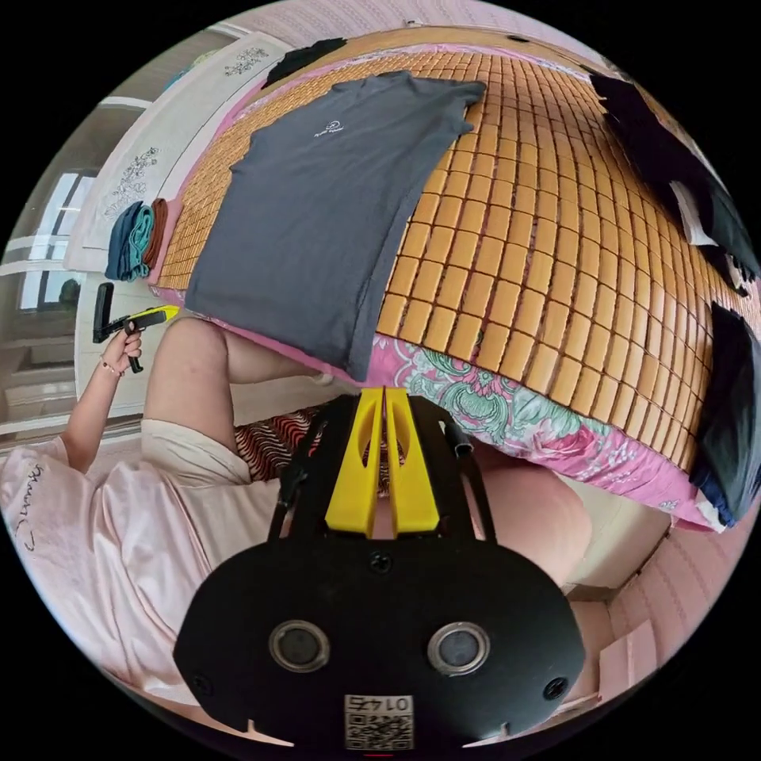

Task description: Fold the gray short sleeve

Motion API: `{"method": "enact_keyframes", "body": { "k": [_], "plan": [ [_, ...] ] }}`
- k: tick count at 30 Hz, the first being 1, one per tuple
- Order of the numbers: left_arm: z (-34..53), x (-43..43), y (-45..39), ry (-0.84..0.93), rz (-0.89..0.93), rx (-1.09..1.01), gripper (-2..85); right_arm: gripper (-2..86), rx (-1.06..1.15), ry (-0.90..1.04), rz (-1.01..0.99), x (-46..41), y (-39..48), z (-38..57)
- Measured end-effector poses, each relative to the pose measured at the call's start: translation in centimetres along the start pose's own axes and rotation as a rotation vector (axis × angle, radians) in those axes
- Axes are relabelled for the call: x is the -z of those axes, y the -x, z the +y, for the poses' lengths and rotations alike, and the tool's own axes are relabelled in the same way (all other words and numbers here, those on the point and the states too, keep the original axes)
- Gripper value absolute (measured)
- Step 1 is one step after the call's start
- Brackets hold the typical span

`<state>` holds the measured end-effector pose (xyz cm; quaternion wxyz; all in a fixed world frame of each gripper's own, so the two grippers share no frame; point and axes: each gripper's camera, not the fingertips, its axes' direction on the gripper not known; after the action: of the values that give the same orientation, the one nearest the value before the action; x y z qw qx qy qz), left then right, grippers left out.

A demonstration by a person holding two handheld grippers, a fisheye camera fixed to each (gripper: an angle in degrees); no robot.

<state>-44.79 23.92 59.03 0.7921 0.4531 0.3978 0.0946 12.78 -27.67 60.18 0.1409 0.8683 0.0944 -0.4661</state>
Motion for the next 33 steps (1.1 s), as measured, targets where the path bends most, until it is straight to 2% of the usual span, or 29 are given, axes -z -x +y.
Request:
{"method": "enact_keyframes", "body": {
  "k": [3,6,10,13,16,21,27,29,33],
  "plan": [
    [-1.5,1.1,1.1,-0.075,-0.033,-0.002,6.2,-0.5,0.159,-0.031,0.126,1.0,2.2,-3.2],
    [-5.1,1.9,2.2,-0.208,-0.073,0.01,5.3,-0.6,0.366,-0.08,0.207,1.5,5.3,-10.3],
    [-12.8,0.6,4.6,-0.349,-0.13,0.082,5.0,-0.2,0.621,-0.131,0.145,-0.1,11.0,-24.3],
    [-17.9,-0.2,6.2,-0.406,-0.115,0.116,5.2,0.6,0.72,-0.148,0.107,-2.4,16.0,-33.4],
    [-22.0,-1.2,7.6,-0.418,-0.087,0.142,6.6,2.3,0.74,-0.156,0.083,-4.7,21.0,-40.1],
    [-27.1,-4.0,9.9,-0.315,-0.092,0.168,8.1,6.3,0.681,-0.09,0.094,-9.1,25.9,-47.3],
    [-30.2,-7.0,13.0,-0.251,-0.1,0.183,3.7,2.1,0.686,-0.117,0.252,-12.6,27.3,-50.7],
    [-30.2,-7.6,14.5,-0.276,-0.049,0.249,3.3,1.7,0.682,-0.119,0.226,-12.5,26.7,-51.2],
    [-30.1,-8.9,16.2,-0.321,0.028,0.335,3.6,4.2,0.624,-0.106,0.047,-11.1,23.4,-52.2]
  ]
}}
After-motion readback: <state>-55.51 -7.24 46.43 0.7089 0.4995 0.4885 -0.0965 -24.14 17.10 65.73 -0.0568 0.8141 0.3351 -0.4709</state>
